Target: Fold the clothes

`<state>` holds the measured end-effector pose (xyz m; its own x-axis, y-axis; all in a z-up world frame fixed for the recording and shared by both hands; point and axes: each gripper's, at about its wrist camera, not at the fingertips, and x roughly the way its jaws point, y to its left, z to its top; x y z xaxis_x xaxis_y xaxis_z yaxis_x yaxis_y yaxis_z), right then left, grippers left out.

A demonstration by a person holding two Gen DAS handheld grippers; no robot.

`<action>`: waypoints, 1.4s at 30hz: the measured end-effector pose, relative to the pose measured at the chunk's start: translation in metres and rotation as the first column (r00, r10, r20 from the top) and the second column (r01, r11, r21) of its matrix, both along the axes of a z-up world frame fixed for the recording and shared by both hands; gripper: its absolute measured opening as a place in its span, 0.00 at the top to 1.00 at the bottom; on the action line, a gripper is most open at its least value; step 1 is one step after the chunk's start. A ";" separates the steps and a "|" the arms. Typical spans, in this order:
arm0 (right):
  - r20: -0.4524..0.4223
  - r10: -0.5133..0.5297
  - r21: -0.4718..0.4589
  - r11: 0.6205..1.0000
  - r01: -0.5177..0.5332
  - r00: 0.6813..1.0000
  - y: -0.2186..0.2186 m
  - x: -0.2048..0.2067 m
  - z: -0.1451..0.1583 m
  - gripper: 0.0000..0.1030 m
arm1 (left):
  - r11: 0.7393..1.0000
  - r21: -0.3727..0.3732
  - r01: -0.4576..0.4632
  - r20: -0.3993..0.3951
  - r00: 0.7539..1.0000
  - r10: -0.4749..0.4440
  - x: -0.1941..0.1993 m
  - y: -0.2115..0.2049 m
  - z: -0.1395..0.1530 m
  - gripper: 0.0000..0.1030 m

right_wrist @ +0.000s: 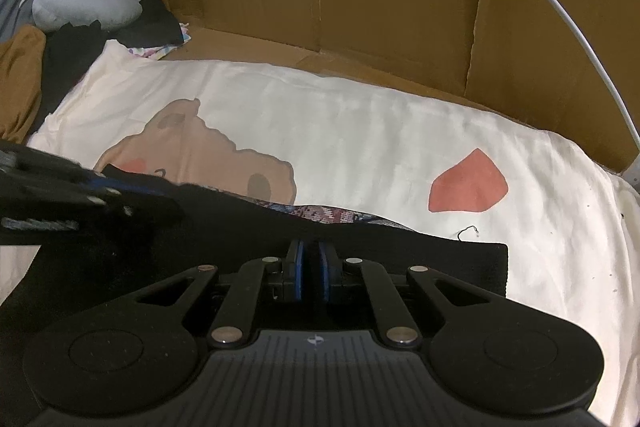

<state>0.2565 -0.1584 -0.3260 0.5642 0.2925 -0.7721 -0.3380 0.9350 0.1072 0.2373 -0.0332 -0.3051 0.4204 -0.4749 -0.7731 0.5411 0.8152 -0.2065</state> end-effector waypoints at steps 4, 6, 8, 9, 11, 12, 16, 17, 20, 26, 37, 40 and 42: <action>-0.001 0.005 0.009 1.000 -0.005 1.000 -0.002 0.001 -0.001 0.88 | 0.999 -0.018 0.051 0.013 0.999 -0.051 -0.010 -0.011 0.001 0.89; -0.007 0.008 0.012 1.000 -0.008 1.000 -0.003 0.001 -0.001 0.88 | 0.997 -0.013 0.081 0.010 0.997 -0.081 -0.015 -0.017 -0.002 0.88; -0.014 0.003 0.019 1.000 -0.003 1.000 -0.004 0.002 0.000 0.88 | 0.996 0.012 0.093 0.013 0.996 -0.093 -0.017 -0.021 -0.007 0.84; -0.019 -0.005 0.026 1.000 0.005 1.000 -0.004 0.002 0.000 0.87 | 0.995 0.026 0.099 0.015 0.995 -0.099 -0.017 -0.022 -0.010 0.84; -0.026 -0.011 0.026 1.000 0.012 1.000 -0.004 0.002 0.005 0.86 | 0.994 0.038 0.105 0.008 0.994 -0.105 -0.016 -0.024 -0.014 0.84; -0.024 -0.007 0.016 1.000 0.007 1.000 -0.003 0.001 0.009 0.84 | 0.994 0.032 0.100 0.000 0.995 -0.100 -0.015 -0.023 -0.015 0.84; 0.075 0.053 -0.033 0.998 -0.051 0.996 0.003 -0.026 0.027 0.55 | 0.993 0.040 0.115 0.006 0.993 -0.115 -0.016 -0.023 -0.018 0.83; 0.085 0.075 -0.034 0.997 -0.073 0.994 0.004 -0.033 0.028 0.55 | 0.992 0.041 0.118 0.010 0.993 -0.118 -0.016 -0.023 -0.019 0.83; 0.090 0.123 -0.065 0.991 -0.117 0.988 0.008 -0.049 0.025 0.55 | 0.992 0.041 0.117 0.013 0.993 -0.118 -0.016 -0.023 -0.020 0.82; 0.055 0.108 -0.076 0.992 -0.104 0.993 -0.007 -0.063 0.011 0.54 | 0.990 0.045 0.131 0.021 0.991 -0.133 -0.017 -0.023 -0.023 0.82; 0.012 0.039 -0.088 0.995 -0.038 0.999 -0.063 -0.086 0.000 0.51 | 0.991 0.036 0.130 0.020 0.991 -0.131 -0.016 -0.022 -0.024 0.82; 0.000 -0.009 -0.075 0.997 0.009 1.000 -0.080 -0.093 0.005 0.52 | 0.991 0.038 0.127 0.021 0.992 -0.128 -0.017 -0.023 -0.024 0.82; 0.024 -0.024 -0.091 0.996 0.026 0.999 -0.084 -0.101 0.013 0.52 | 0.991 0.040 0.125 0.021 0.992 -0.126 -0.017 -0.023 -0.024 0.82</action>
<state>0.1560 -0.2428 -0.3128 0.5878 0.2075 -0.7820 -0.3161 0.9486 0.0141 0.2204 -0.0563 -0.3296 0.3775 -0.4950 -0.7826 0.6442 0.7475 -0.1620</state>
